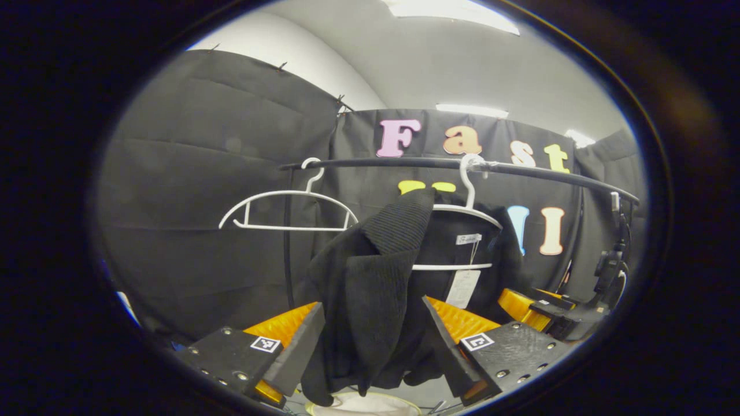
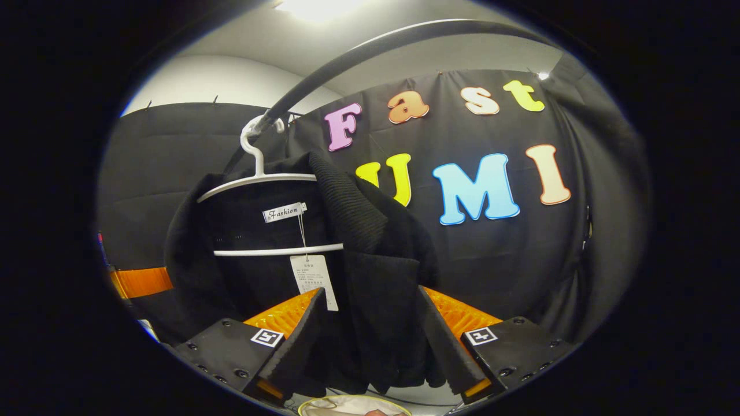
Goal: Grasp the clothes on the hanger with both hands and then place them into the laundry hamper below.
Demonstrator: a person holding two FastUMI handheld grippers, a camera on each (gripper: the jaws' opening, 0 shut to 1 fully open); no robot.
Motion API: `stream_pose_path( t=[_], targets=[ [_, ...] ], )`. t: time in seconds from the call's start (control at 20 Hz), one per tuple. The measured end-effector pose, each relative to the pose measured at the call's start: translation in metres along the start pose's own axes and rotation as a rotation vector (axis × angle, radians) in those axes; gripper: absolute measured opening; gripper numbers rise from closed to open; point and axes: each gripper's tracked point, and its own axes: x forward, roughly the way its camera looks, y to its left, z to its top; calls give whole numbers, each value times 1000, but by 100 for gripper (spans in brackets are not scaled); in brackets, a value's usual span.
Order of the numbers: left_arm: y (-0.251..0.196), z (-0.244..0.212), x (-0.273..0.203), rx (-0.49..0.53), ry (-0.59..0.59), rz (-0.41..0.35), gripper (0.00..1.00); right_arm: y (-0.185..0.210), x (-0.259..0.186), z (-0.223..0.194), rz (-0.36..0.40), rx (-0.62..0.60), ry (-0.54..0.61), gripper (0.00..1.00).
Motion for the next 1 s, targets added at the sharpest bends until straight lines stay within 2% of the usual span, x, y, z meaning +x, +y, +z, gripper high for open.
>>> stream_pose_path(
  t=[0.05, 0.3, 0.7, 0.75, 0.8, 0.85, 0.9, 0.95, 1.0],
  targets=[
    [1, 0, 5, 2, -2, 20, 97, 0, 8, -2, 12, 4, 4, 98],
    [-7, -3, 18, -26, -9, 55, 98, 4, 30, -1, 61, -18, -6, 98],
    [-15, -9, 55, -29, -1, 106, 98, 0, 55, -3, 88, -17, 0, 98],
    [-14, -12, 59, -37, 7, 112, 98, 1, 58, -3, 91, -17, -3, 92],
    [-12, -13, 63, -40, 12, 120, 96, 2, 60, -3, 95, -20, -4, 97],
    [-10, -15, 68, -45, 17, 133, 87, 3, 61, -3, 105, -22, -7, 88],
    [-10, -16, 71, -52, 23, 130, 77, 4, 63, -2, 112, -25, -8, 87],
    [-11, -16, 72, -55, 28, 125, 77, 5, 64, -2, 121, -30, -7, 84],
    [-9, -16, 74, -56, 27, 137, 70, 7, 63, 0, 135, -44, -1, 87]
  ],
)
